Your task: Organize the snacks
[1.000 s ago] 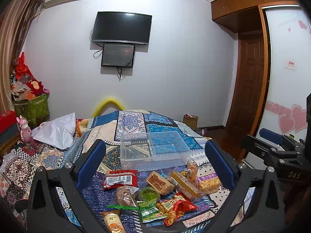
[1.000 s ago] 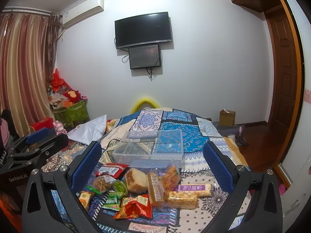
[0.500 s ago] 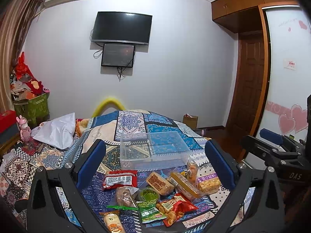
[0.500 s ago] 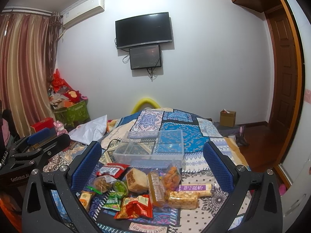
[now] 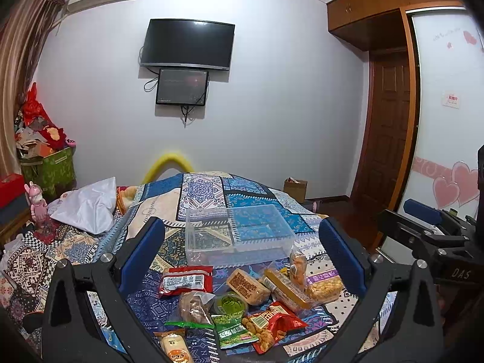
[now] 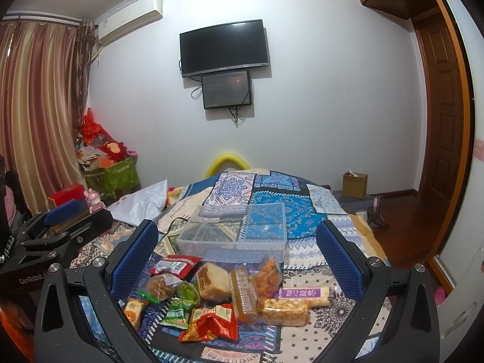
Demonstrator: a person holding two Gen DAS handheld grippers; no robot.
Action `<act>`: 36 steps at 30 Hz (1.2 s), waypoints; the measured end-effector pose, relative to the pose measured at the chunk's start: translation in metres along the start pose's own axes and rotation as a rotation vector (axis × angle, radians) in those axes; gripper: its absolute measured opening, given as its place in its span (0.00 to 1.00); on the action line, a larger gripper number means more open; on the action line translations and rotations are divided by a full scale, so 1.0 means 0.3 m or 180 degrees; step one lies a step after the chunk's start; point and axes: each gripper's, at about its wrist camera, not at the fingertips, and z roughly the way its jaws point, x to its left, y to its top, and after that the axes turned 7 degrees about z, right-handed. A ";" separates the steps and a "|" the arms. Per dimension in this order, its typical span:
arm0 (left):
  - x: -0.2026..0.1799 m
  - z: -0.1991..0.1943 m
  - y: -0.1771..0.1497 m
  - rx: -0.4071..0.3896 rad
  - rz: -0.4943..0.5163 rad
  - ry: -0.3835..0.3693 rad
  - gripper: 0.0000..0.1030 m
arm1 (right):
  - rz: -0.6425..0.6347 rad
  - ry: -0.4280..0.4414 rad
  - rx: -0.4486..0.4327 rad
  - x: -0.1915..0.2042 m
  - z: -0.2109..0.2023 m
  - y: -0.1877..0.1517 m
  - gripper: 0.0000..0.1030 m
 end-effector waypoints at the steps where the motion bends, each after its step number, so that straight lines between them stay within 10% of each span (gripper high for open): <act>1: -0.001 0.000 -0.001 -0.0003 0.0002 -0.0002 1.00 | 0.0002 0.0004 -0.0003 0.001 0.000 0.000 1.00; 36: 0.040 0.080 -0.064 0.0292 0.0013 -0.0018 1.00 | 0.0067 0.0002 0.0203 -0.035 0.077 -0.048 1.00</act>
